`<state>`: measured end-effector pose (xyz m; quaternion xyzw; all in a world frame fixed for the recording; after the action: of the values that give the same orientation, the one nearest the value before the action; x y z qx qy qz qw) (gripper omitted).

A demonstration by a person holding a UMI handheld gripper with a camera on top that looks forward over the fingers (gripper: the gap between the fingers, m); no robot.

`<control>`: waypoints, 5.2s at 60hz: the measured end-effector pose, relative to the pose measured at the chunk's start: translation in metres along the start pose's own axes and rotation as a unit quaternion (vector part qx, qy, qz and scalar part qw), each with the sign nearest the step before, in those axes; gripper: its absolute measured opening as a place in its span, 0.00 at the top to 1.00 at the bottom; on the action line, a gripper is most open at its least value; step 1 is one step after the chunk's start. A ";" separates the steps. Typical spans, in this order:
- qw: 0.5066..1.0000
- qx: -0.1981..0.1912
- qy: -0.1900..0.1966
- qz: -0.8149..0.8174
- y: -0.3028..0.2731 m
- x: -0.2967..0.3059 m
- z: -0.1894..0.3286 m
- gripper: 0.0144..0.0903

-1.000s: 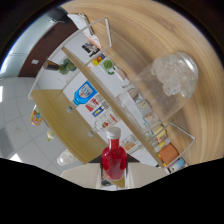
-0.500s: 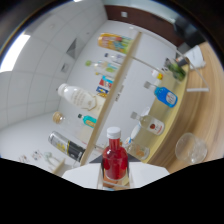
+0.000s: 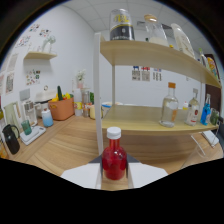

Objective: Make me a cup of Vodka Sunrise.

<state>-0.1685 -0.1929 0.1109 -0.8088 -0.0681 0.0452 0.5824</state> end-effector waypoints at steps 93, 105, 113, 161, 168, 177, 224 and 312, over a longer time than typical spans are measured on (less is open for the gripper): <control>0.998 -0.044 0.000 0.040 -0.039 0.077 -0.124 0.06; 0.996 -0.071 0.040 0.040 -0.017 0.156 -0.162 0.07; 0.995 -0.061 0.064 0.048 -0.036 0.207 -0.183 0.07; 0.994 0.078 0.066 0.046 -0.262 0.390 -0.061 0.34; 0.994 0.078 0.070 0.035 -0.262 0.394 -0.056 0.48; 0.994 0.076 0.072 0.033 -0.262 0.394 -0.061 0.50; 0.994 -0.008 0.086 0.066 -0.066 0.310 -0.114 0.51; 0.845 0.133 0.127 -0.502 -0.178 0.240 -0.134 0.51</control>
<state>0.0786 -0.2237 0.3236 -0.5780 -0.3834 -0.3473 0.6311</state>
